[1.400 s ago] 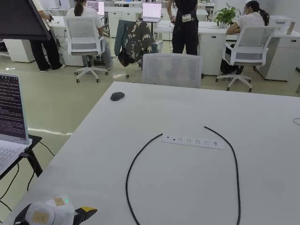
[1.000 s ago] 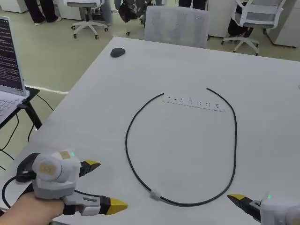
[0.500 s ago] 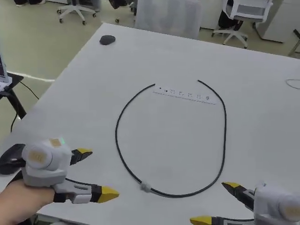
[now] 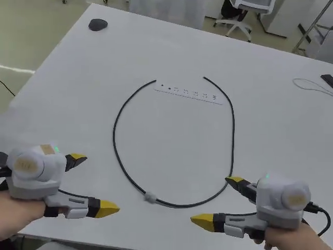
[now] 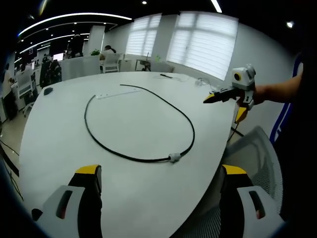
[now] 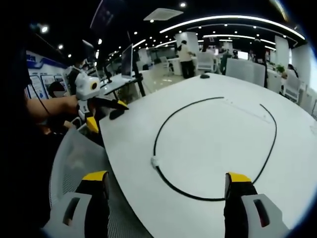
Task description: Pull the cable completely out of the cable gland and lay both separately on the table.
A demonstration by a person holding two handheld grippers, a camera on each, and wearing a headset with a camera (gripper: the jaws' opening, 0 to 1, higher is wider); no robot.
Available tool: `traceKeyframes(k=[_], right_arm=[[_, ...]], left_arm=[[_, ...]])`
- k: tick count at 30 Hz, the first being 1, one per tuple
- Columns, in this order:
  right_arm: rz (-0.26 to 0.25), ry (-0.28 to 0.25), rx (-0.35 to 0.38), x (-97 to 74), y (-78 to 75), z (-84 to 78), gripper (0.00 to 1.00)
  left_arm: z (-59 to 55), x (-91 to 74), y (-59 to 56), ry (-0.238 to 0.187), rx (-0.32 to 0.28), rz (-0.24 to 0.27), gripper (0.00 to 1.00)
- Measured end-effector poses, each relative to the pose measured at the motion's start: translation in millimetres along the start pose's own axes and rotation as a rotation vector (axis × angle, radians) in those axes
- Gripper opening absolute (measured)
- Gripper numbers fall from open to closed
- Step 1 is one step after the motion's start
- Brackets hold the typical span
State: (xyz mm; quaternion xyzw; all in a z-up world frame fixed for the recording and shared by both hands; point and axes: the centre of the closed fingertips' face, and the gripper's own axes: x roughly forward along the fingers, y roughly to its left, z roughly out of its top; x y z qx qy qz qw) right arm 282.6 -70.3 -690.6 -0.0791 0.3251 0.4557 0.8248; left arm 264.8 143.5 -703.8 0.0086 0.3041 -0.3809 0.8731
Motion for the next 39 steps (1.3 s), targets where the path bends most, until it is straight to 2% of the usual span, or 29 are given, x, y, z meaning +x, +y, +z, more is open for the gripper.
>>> traceKeyframes(k=[3, 4, 8, 15, 19, 22, 26, 27, 31, 32, 39], right_arm=[[0.004, 0.021, -0.013, 7.1, 3.3, 3.4, 0.96], [0.012, 0.054, -0.029, 10.6, 3.6, -0.9, 0.94], [0.012, 0.105, -0.046, 25.9, 4.7, -2.9, 0.91], [0.01, 0.125, -0.051, 49.3, -2.8, 8.7, 0.85], [0.011, 0.155, -0.062, 65.0, -9.1, 10.7, 0.78], [0.023, 0.165, -0.069, 76.8, -9.4, 13.5, 0.71], [0.065, 0.218, -0.1, 92.0, -3.2, 8.2, 0.64], [0.075, 0.248, -0.104, 95.1, -2.4, 4.2, 0.62], [0.099, 0.291, -0.131, 106.8, 0.3, -3.0, 0.57], [0.106, 0.316, -0.145, 110.3, 1.3, -7.2, 0.55], [0.138, 0.38, -0.188, 129.7, 8.5, -20.3, 0.45]], left_arm=[[-4.5, -1.0, 3.2, 0.004, 0.004, -0.008, 0.99], [-6.4, -0.9, 4.5, 0.003, -0.004, -0.014, 0.99], [-12.7, 0.7, 9.7, 0.006, -0.021, -0.02, 0.99], [-14.8, 2.5, 9.6, 0.007, -0.046, -0.057, 0.99], [-19.1, 7.0, 5.1, 0.033, -0.029, -0.085, 0.98], [-19.0, 10.8, 2.2, 0.037, -0.015, -0.1, 0.96], [-17.4, 15.6, 0.9, 0.03, -0.037, -0.098, 0.95], [-17.9, 17.7, -1.1, 0.033, -0.045, -0.104, 0.94], [-20.6, 21.0, -3.9, 0.036, -0.032, -0.114, 0.94], [-21.4, 21.2, -3.7, 0.037, -0.034, -0.115, 0.94], [-26.9, 14.8, -0.9, 0.035, -0.049, -0.115, 0.93]])
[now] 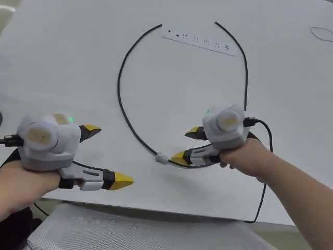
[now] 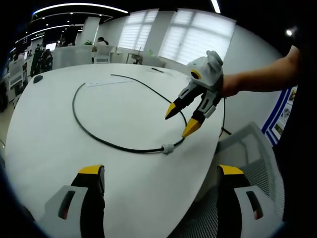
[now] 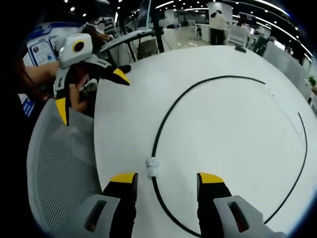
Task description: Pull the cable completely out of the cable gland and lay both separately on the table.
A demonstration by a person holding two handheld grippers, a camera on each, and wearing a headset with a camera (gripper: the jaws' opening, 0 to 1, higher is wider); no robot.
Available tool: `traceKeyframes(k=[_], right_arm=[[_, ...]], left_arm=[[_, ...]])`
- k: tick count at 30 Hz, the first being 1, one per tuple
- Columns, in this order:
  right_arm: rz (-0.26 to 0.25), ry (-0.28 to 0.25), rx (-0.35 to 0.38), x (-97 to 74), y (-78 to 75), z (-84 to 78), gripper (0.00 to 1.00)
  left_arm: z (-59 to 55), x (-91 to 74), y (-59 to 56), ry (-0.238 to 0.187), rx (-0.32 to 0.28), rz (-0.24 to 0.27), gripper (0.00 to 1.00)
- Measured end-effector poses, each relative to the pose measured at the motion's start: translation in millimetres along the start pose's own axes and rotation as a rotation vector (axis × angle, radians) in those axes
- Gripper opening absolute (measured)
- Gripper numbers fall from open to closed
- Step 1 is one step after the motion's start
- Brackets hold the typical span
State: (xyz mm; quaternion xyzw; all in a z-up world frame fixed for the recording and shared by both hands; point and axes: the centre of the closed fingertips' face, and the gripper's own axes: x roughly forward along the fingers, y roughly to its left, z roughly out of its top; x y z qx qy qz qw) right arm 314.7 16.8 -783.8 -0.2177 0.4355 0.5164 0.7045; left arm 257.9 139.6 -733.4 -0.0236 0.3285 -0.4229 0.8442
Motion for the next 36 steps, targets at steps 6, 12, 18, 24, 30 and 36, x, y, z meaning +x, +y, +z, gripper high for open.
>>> traceKeyframes(k=[6, 12, 18, 24, 30, 36], right_arm=[[0.019, 0.042, -0.02, 17.8, 8.5, -4.7, 0.35], [0.033, 0.087, -0.051, 28.1, 14.9, -11.8, 0.25], [0.042, 0.087, -0.017, 35.5, 15.2, -12.8, 0.2], [0.043, 0.097, -0.009, 37.5, 18.1, -17.8, 0.18], [0.042, 0.092, 0.008, 38.9, 18.1, -16.6, 0.16], [0.062, 0.1, 0.006, 39.9, 21.8, -15.9, 0.09]], left_arm=[[-5.9, -7.0, 2.0, 0.01, 0.008, 0.007, 0.93], [-11.0, -13.2, -1.0, 0.013, -0.002, 0.014, 0.91], [-17.8, -16.5, -1.6, 0.035, 0.006, 0.012, 0.9], [-21.6, -17.2, -2.4, 0.042, 0.009, 0.006, 0.88], [-20.5, -15.7, -2.9, 0.035, 0.008, 0.001, 0.88], [-23.4, -15.1, -0.8, 0.047, 0.011, -0.003, 0.87]])
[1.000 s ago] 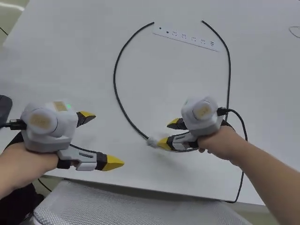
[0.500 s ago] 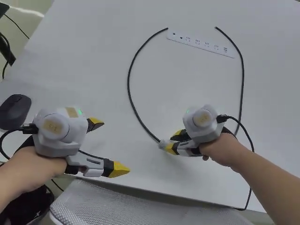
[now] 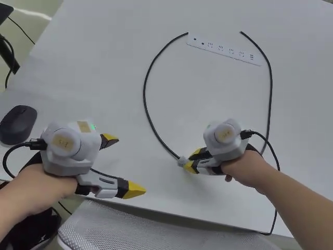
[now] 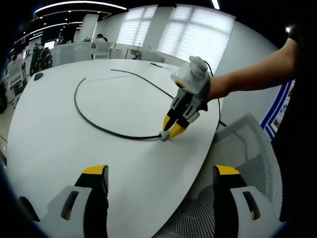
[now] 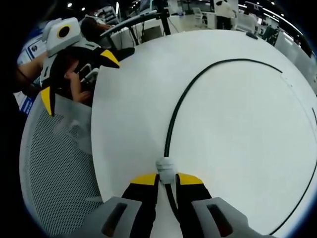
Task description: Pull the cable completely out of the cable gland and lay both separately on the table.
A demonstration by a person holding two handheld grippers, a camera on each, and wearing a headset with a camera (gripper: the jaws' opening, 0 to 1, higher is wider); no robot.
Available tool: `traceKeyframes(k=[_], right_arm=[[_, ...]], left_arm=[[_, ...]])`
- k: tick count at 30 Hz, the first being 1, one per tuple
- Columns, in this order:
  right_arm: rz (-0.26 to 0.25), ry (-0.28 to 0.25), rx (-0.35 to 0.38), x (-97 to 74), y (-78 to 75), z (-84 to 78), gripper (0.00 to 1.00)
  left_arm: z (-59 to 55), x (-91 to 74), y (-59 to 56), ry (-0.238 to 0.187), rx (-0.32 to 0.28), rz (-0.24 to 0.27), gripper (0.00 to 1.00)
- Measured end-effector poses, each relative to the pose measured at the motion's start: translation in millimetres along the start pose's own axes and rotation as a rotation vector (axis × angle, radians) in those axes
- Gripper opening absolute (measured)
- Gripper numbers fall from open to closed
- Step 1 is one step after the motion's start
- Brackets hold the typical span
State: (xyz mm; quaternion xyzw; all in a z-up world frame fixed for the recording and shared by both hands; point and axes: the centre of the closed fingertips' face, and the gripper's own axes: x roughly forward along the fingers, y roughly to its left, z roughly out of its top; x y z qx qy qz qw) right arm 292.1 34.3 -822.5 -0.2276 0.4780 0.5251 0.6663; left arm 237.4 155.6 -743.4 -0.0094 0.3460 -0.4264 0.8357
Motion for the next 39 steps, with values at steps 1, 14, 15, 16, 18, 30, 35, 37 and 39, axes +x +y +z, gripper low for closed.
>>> traceKeyframes(k=[1, 14, 15, 16, 18, 30, 35, 37, 39], right_arm=[[0.0, 0.002, 0.001, 0.2, 0.4, -0.3, 0.09], [-0.022, 0.013, -0.013, -5.1, 3.2, 2.1, 0.07], [-0.019, 0.012, -0.017, -7.3, 4.8, 3.5, 0.07], [-0.016, 0.013, -0.019, -8.5, 5.6, 4.0, 0.07], [-0.012, 0.013, -0.032, -11.8, 7.8, 5.6, 0.07], [-0.001, -0.009, -0.053, -44.1, 22.9, 14.2, 0.07], [-0.017, -0.002, -0.097, -57.0, 27.3, 20.1, 0.07], [-0.018, -0.017, -0.095, -63.4, 29.1, 26.4, 0.07], [-0.016, -0.041, -0.091, -69.1, 31.5, 32.4, 0.07]], left_arm=[[-0.2, -0.1, 0.5, 0.001, 0.0, 0.0, 0.86], [12.1, 1.3, -2.2, -0.016, 0.021, -0.007, 0.87], [14.2, 1.5, -2.9, -0.018, 0.019, -0.013, 0.86], [15.0, 1.6, -3.3, -0.018, 0.018, -0.015, 0.86], [19.9, 2.9, -3.8, -0.025, 0.027, -0.019, 0.86], [49.2, 19.6, -19.0, -0.028, 0.114, -0.076, 0.84], [58.5, 27.2, -27.1, -0.03, 0.132, -0.105, 0.84], [60.9, 30.3, -29.7, -0.026, 0.146, -0.114, 0.84], [62.5, 33.4, -31.2, -0.022, 0.152, -0.12, 0.84]])
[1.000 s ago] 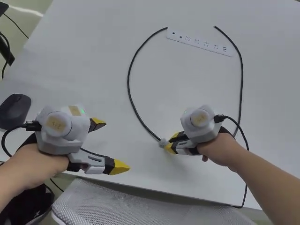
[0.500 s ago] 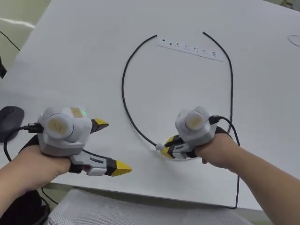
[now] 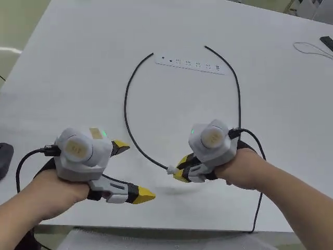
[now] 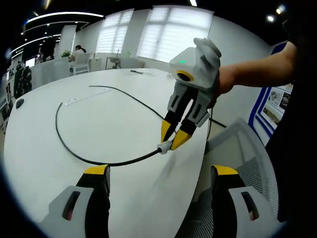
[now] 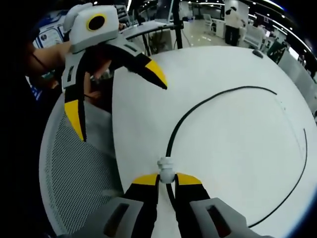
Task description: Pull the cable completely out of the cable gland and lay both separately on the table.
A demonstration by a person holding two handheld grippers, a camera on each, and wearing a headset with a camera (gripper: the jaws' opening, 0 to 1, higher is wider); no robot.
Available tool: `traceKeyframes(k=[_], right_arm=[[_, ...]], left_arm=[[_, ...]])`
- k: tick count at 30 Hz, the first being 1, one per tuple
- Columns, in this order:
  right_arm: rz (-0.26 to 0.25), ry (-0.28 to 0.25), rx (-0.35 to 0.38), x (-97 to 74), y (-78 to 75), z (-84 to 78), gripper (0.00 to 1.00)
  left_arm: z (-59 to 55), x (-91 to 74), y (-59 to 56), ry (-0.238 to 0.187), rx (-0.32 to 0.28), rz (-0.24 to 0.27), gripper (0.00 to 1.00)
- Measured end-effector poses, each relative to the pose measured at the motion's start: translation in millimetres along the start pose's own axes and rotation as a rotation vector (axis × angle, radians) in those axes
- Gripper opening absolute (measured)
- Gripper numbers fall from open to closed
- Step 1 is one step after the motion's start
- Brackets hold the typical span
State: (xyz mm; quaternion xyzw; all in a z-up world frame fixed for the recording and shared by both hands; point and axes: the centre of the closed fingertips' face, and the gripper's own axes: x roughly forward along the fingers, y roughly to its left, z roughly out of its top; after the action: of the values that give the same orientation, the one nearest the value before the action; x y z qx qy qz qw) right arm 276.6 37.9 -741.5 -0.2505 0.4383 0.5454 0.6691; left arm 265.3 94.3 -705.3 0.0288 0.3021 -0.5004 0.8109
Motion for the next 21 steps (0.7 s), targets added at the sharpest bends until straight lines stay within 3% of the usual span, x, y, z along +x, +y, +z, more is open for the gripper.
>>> traceKeyframes(k=[5, 14, 21], right_arm=[[0.005, -0.029, -0.034, -13.3, 8.6, 9.2, 0.07], [0.006, -0.037, -0.101, -30.7, 19.5, 10.0, 0.06], [0.013, -0.026, -0.192, -37.3, 29.9, 9.4, 0.06]], left_arm=[[9.1, 9.9, -7.4, 0.002, 0.032, -0.035, 0.84], [24.3, 22.1, -19.1, -0.028, 0.087, -0.093, 0.78], [22.9, 31.8, -24.6, -0.024, 0.111, -0.141, 0.72]])
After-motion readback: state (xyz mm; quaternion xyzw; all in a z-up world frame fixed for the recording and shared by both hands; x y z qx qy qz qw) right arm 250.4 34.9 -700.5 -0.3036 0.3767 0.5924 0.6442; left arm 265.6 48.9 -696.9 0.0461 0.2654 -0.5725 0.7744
